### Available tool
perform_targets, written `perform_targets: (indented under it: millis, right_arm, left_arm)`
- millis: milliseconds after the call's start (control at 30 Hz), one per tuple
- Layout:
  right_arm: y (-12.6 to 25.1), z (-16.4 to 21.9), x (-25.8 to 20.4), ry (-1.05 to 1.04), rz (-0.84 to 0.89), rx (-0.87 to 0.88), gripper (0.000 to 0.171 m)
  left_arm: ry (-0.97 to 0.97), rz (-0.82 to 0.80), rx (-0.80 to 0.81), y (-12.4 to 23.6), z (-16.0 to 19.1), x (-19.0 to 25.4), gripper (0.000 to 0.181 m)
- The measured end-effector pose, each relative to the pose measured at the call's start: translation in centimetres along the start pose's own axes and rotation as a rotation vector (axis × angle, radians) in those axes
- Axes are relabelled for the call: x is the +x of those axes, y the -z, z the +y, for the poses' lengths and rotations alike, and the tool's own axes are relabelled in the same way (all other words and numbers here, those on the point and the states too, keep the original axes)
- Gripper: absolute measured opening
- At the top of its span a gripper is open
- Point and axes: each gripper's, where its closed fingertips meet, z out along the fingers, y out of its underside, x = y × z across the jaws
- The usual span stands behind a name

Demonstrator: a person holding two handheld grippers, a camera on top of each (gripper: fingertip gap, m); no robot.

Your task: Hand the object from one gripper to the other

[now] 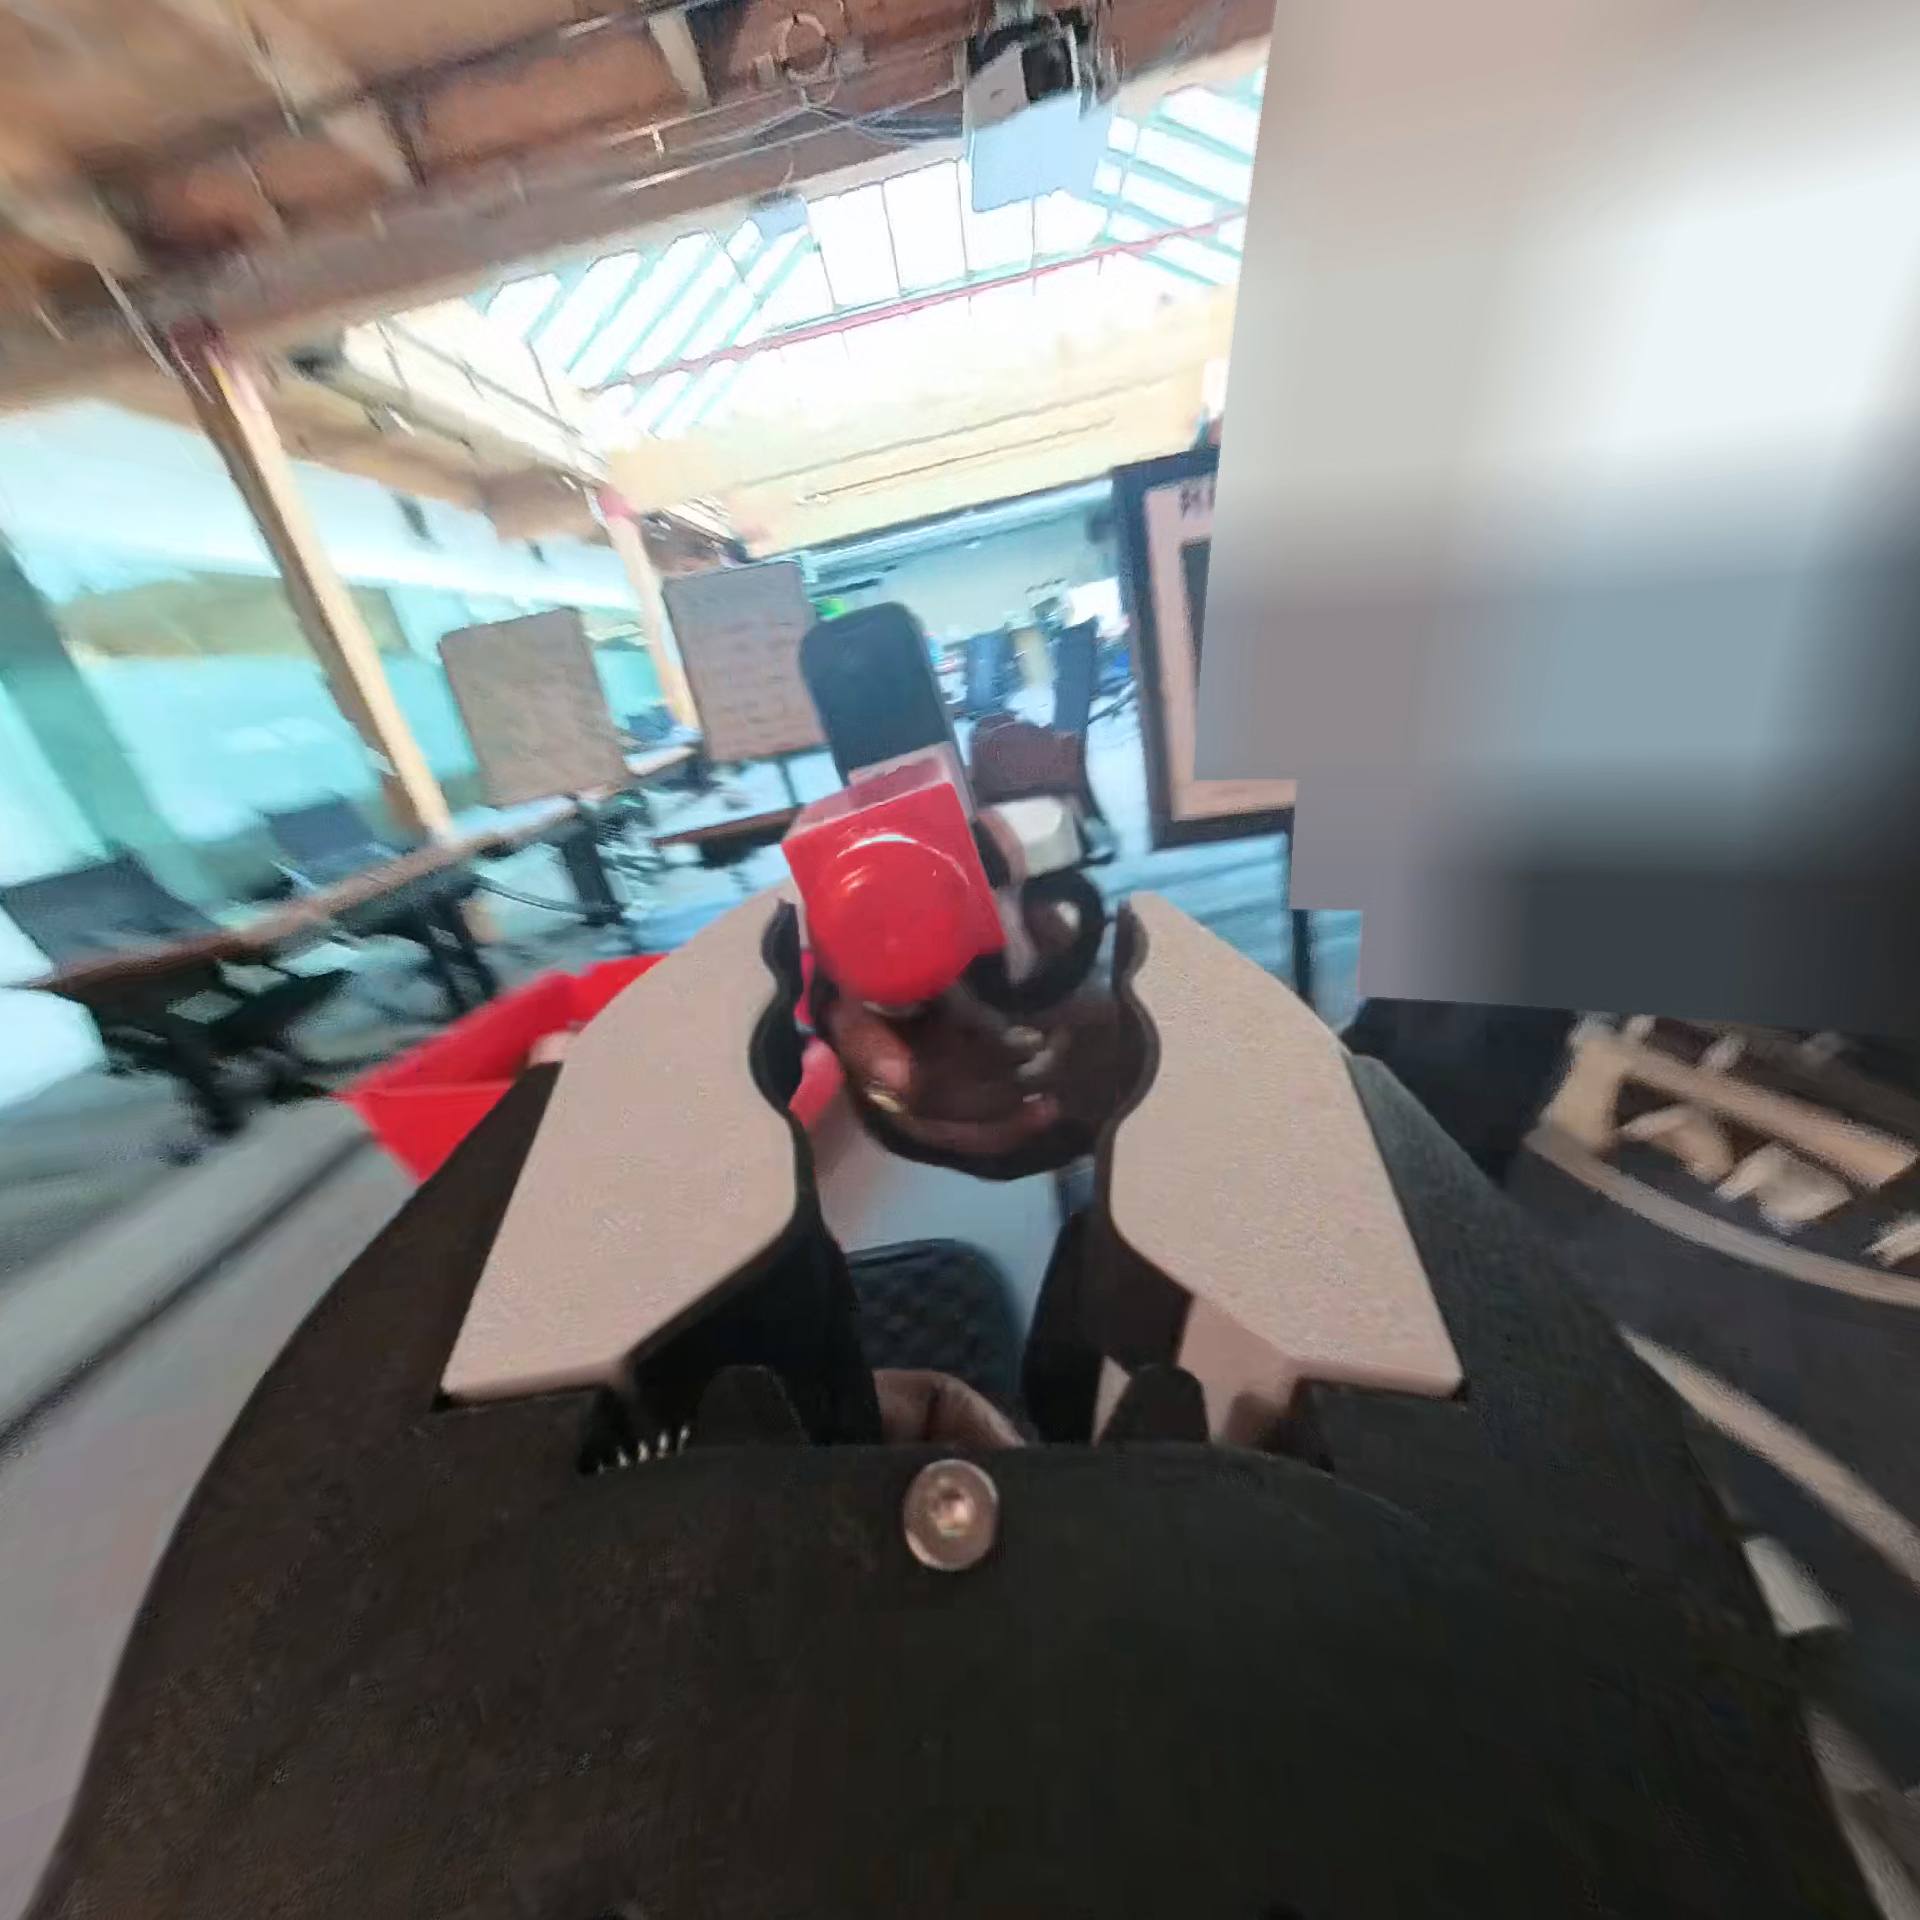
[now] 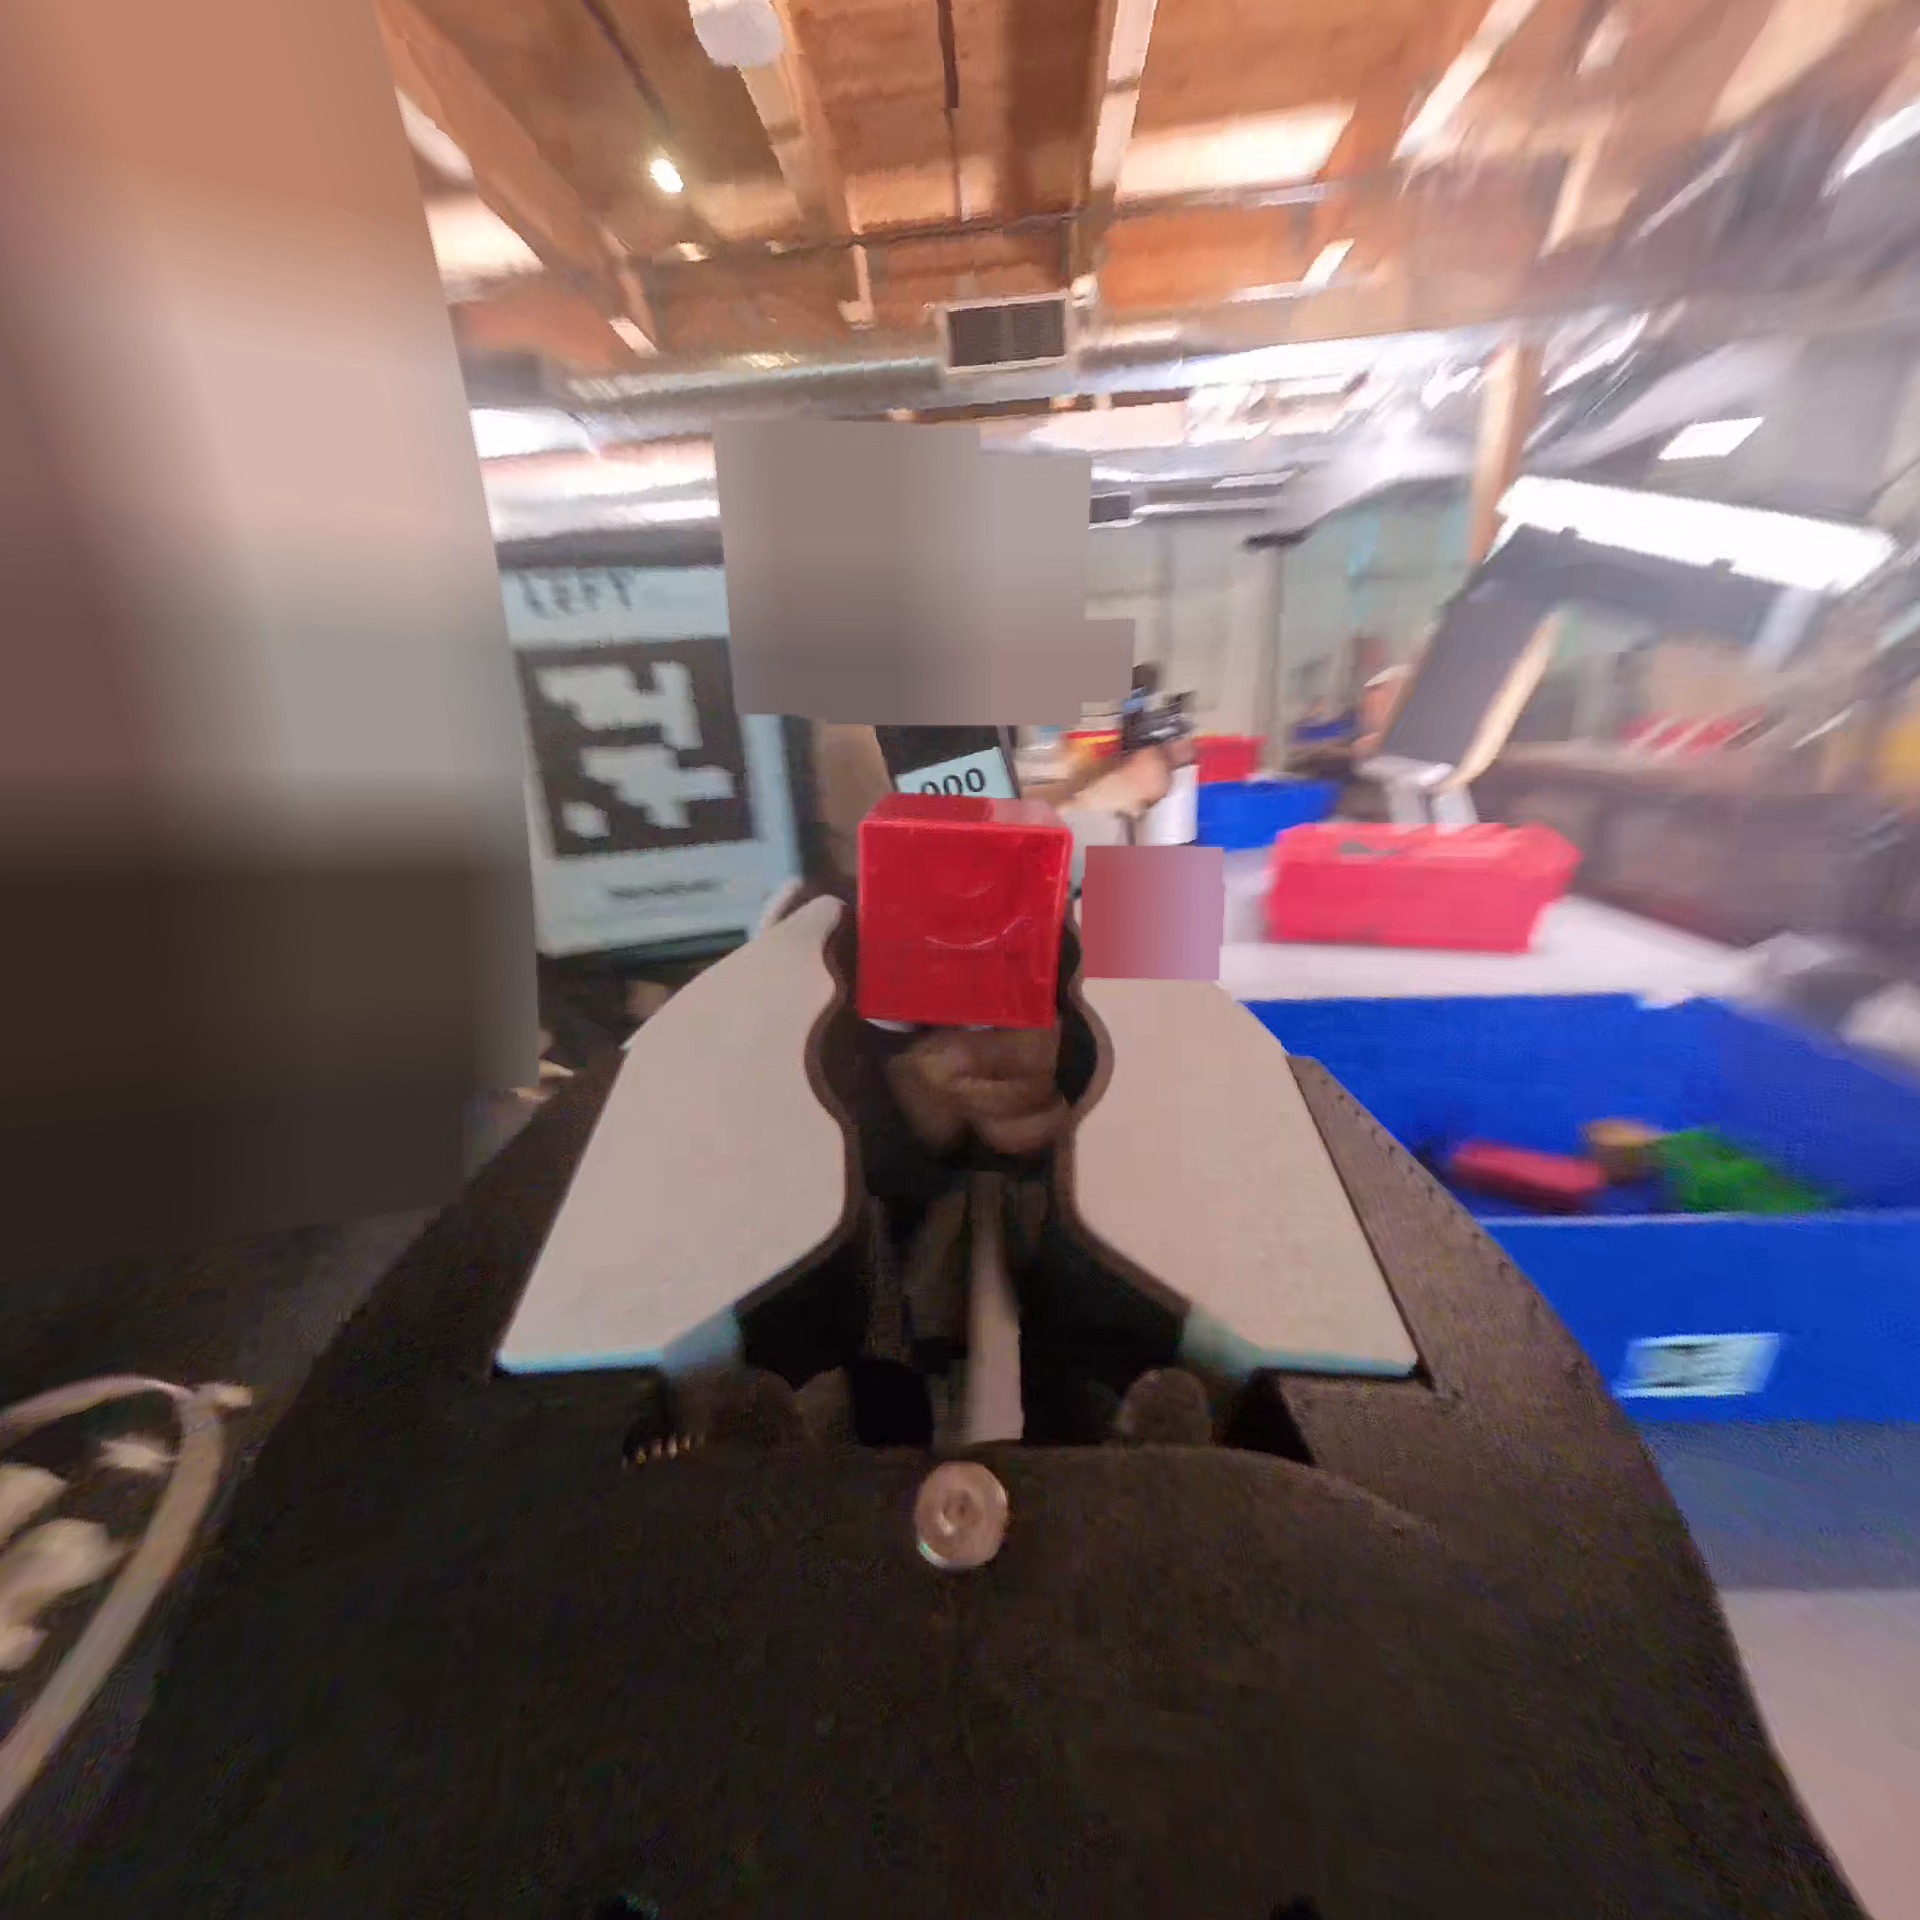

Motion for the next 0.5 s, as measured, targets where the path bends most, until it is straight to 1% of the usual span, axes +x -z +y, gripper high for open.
perform_targets:
  millis: [67, 133, 200, 367, 433, 500]
  right_arm:
    - [0.3, -0.1, -0.2, 0.186, 0.046, -0.033, 0.036]
    - [0.4, 0.0, -0.5, 0.253, 0.064, -0.064, 0.036]
    - [0.4, -0.1, -0.8, 0.259, 0.056, -0.072, 0.036]
    - [0.2, 0.3, -1.1, 0.223, 0.029, -0.091, 0.036]
    - [0.1, 0.4, -1.1, 0.207, 0.036, -0.099, 0.036]
    - [0.0, 0.5, -1.0, 0.148, 0.052, -0.111, 0.037]
  left_arm:
    - [0.161, 0.046, 0.030, -0.2, -0.3, 0.1, 0.056]
    - [0.210, 0.061, 0.052, -0.4, -0.3, 0.1, 0.051]
    - [0.186, 0.048, 0.041, -0.5, 0.1, 0.0, 0.042]
    - [0.123, 0.024, 0.036, -0.7, 0.1, 0.2, 0.033]
    - [0.105, 0.028, 0.036, -0.6, 0.1, 0.2, 0.033]
    - [0.068, 0.031, 0.052, -0.4, -0.1, 0.1, 0.033]
